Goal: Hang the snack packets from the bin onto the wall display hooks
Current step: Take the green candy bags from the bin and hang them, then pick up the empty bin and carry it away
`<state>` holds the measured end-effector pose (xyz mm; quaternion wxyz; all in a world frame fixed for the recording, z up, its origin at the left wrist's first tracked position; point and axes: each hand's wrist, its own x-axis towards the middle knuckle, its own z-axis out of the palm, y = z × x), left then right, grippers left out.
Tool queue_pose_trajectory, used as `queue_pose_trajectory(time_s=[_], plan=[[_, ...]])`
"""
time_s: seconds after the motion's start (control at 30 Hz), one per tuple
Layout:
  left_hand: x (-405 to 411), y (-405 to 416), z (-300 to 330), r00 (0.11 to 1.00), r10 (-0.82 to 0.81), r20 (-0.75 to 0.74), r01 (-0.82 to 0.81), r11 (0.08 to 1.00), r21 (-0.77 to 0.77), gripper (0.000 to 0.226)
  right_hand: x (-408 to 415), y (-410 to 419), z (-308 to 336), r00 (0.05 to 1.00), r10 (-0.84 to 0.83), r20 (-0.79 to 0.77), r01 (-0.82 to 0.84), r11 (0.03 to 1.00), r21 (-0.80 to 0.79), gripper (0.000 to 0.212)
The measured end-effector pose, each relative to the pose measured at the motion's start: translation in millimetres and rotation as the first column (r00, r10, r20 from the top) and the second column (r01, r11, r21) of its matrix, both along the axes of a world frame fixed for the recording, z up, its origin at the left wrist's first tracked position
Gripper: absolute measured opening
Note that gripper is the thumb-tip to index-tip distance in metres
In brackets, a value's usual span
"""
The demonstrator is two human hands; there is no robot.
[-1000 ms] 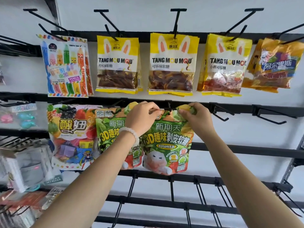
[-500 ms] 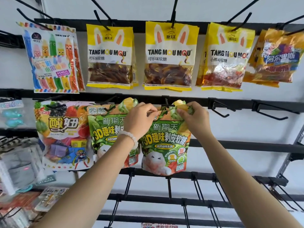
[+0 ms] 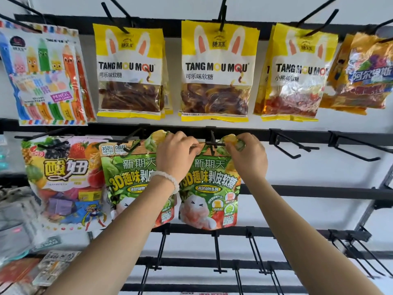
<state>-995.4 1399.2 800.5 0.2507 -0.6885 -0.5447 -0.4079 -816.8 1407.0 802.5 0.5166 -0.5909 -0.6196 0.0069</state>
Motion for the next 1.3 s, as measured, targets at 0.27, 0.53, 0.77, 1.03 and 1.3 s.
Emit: queue_pose_trajectory(time_s=[0.27, 0.53, 0.77, 1.03, 1.3], plan=[[-7, -24, -11, 0.995, 0.08, -0.052, -0.081, 0.997, -0.009, 0.03, -1, -27, -17, 0.981, -0.094, 0.17, 0.069, 0.987, 0.147, 0.029], [-28, -91, -75, 0.993, 0.056, -0.108, -0.065, 0.994, -0.084, 0.035, -3, -102, -80, 0.892, -0.068, 0.446, 0.048, 0.997, 0.055, 0.033], [-33, -182, -121, 0.985, 0.082, -0.154, -0.123, 0.952, -0.281, 0.034, -8, -187, -123, 0.818, -0.02, 0.574, 0.07, 0.995, -0.065, 0.036], [-31, -303, -133, 0.976, 0.18, -0.12, -0.21, 0.926, -0.314, 0.031, -6, -285, -129, 0.817, 0.02, 0.576, 0.015, 0.998, -0.056, 0.031], [-46, -363, -146, 0.987, 0.147, -0.06, -0.159, 0.896, -0.414, 0.033, 3, -344, -134, 0.838, 0.06, 0.543, 0.015, 0.991, -0.133, 0.031]])
